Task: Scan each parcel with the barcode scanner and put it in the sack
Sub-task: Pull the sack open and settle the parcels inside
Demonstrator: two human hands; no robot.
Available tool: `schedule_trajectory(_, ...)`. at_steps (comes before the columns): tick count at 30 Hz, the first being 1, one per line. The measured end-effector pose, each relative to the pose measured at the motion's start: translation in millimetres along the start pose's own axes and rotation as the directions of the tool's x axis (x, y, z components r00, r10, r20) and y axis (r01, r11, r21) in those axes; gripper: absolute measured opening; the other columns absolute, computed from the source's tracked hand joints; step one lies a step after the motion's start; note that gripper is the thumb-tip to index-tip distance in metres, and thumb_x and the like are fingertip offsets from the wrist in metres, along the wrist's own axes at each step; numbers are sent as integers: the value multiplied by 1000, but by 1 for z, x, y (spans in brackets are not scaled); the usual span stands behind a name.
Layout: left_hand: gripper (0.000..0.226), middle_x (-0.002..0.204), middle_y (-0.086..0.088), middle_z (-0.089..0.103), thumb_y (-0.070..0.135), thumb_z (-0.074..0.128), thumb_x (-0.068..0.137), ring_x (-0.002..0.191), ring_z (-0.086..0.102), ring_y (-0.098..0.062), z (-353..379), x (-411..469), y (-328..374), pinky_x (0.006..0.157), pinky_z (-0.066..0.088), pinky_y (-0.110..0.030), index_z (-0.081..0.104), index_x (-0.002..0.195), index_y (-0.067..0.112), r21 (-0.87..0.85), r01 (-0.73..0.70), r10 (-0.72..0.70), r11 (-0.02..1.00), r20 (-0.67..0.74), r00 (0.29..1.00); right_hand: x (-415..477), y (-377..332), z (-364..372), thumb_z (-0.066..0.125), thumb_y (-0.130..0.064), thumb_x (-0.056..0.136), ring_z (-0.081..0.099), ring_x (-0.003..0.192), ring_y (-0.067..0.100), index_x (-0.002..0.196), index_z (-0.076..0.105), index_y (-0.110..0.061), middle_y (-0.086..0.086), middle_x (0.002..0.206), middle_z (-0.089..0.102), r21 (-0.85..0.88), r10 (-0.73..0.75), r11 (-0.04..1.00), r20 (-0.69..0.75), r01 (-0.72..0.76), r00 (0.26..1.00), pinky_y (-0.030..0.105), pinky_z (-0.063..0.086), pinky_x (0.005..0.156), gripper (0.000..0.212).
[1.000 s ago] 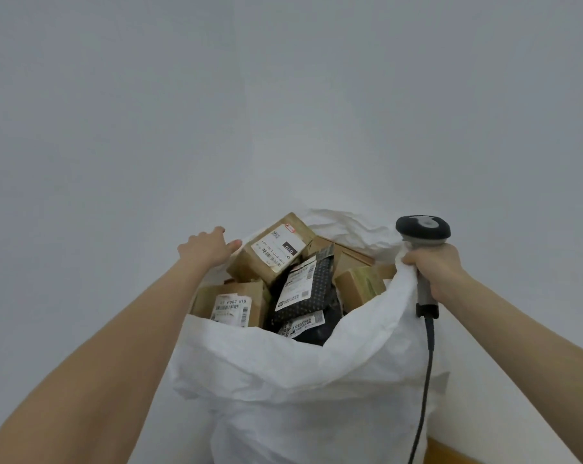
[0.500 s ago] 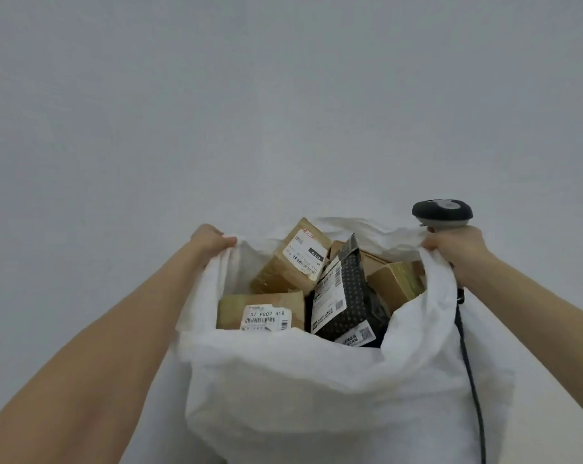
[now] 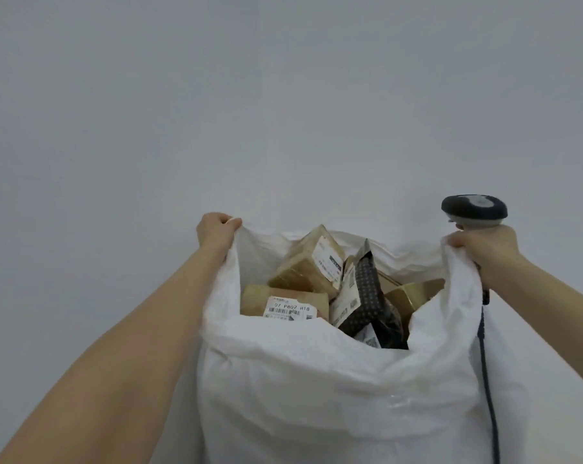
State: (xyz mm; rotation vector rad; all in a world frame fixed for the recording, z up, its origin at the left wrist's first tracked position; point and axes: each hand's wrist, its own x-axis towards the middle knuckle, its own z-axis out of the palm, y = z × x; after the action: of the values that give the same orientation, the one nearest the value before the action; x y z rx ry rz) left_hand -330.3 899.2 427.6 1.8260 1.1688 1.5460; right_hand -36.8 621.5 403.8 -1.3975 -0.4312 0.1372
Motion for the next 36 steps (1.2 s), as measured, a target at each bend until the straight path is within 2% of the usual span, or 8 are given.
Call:
schedule_trajectory(2, 19, 96, -9, 68, 22, 69, 85, 99, 62, -26, 3, -6, -11, 77, 39, -25, 70, 96, 6, 26, 5, -5, 1000, 15, 1000, 1, 4, -3, 68, 3, 79, 64, 95, 29, 111, 66, -4, 9, 103, 66, -1, 28, 1000, 12, -28, 1000, 41, 53, 93, 33)
schedule_trajectory(6, 50, 94, -3, 60, 42, 83, 70, 88, 55, -21, 4, -29, -34, 71, 40, -30, 63, 99, 6, 306, -28, -64, 951, 287, 956, -15, 35, -5, 63, 4, 81, 61, 91, 27, 111, 66, -3, 10, 98, 64, -94, 58, 994, 90, -50, 994, 34, 49, 81, 31)
schedule_trajectory(8, 56, 88, -7, 61, 50, 83, 67, 81, 55, -24, 3, -35, -30, 59, 38, -31, 61, 92, 4, 414, -27, -119, 910, 322, 939, -20, 43, -7, 63, 5, 80, 60, 86, 24, 111, 66, -2, 7, 95, 63, -101, 64, 993, 108, -54, 992, 31, 47, 76, 32)
schedule_trajectory(11, 49, 87, -9, 57, 49, 76, 74, 82, 53, -26, 7, -39, -23, 63, 37, -29, 59, 88, 5, 519, -61, -117, 853, 303, 946, -22, 45, -14, 63, 4, 80, 60, 85, 24, 108, 66, -3, 5, 89, 62, -78, 95, 993, 128, -85, 987, 31, 47, 76, 30)
schedule_trajectory(16, 28, 73, -12, 60, 30, 69, 82, 78, 58, -31, 27, -43, -9, 56, 37, -32, 63, 73, 4, 383, -2, -77, 924, 189, 979, -21, 41, -19, 62, 4, 78, 60, 84, 26, 107, 65, -1, 11, 92, 63, -56, 77, 996, 84, -72, 993, 37, 52, 82, 30)
schedule_trajectory(22, 36, 109, -22, 68, 29, 68, 85, 106, 62, -34, 17, -5, 33, 87, 45, -33, 69, 105, -2, 150, 40, -34, 988, -45, 998, -2, -5, -20, 64, 3, 73, 61, 79, 25, 96, 64, -7, 5, 79, 61, 39, -19, 999, -7, 19, 1000, 36, 53, 77, 25)
schedule_trajectory(31, 27, 95, -21, 70, 28, 66, 86, 95, 65, -34, 9, -4, 22, 81, 47, -33, 73, 90, 3, 65, 43, -35, 997, -108, 994, -4, 2, -3, 64, -1, 70, 59, 77, 28, 90, 62, -6, 12, 82, 60, -14, -68, 998, 1, 68, 998, 39, 51, 73, 21)
schedule_trajectory(36, 22, 95, -19, 68, 28, 65, 88, 91, 62, -34, 11, -29, -4, 74, 44, -33, 67, 84, 6, 387, -34, -15, 922, 122, 992, -18, 27, 8, 64, -1, 75, 60, 80, 27, 97, 61, -4, 13, 86, 61, -129, 7, 992, 91, 5, 996, 40, 53, 79, 22)
